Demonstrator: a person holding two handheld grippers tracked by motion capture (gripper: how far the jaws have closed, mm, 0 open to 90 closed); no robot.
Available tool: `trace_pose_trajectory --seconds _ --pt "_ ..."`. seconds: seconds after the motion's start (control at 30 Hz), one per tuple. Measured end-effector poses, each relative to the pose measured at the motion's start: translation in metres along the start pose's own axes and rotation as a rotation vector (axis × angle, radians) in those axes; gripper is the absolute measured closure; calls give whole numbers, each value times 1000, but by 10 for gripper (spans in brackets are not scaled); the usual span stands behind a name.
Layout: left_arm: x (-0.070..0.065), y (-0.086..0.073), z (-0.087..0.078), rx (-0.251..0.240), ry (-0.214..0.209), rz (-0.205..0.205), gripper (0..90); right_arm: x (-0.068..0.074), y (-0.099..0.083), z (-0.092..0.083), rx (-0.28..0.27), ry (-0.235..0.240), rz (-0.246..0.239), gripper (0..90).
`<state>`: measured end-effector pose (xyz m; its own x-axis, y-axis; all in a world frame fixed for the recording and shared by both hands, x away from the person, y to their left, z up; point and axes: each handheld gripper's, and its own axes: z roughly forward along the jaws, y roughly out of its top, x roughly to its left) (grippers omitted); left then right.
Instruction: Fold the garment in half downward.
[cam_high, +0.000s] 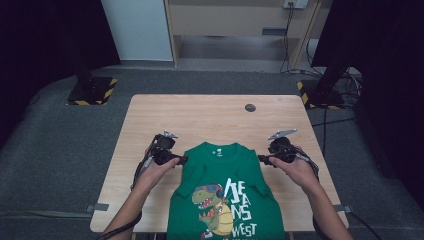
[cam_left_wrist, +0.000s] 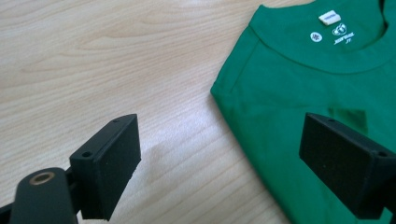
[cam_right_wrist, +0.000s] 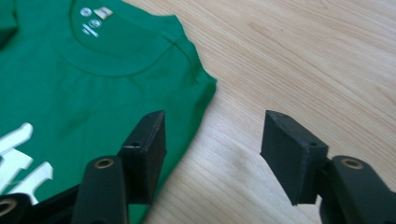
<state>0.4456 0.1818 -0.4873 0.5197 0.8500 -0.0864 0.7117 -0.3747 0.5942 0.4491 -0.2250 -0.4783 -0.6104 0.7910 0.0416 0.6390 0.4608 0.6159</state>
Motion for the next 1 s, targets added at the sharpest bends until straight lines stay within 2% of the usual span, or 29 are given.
trace_pose_trajectory --seconds 0.1,0.2,0.33,0.47,0.63,1.0 --pt "0 4 2 4 -1 8 121 -1 6 4 7 23 7 467" --pt "0 7 2 4 -2 10 121 -2 12 9 11 49 3 565" --pt "0 9 3 0 -3 12 122 -3 20 20 51 85 29 640" --pt "2 9 5 8 1 22 121 -3 27 29 98 103 46 647" --pt "5 7 7 7 -1 9 121 -3 30 39 142 106 51 642" --pt "4 4 14 12 -10 9 124 -4 31 53 178 115 92 598"
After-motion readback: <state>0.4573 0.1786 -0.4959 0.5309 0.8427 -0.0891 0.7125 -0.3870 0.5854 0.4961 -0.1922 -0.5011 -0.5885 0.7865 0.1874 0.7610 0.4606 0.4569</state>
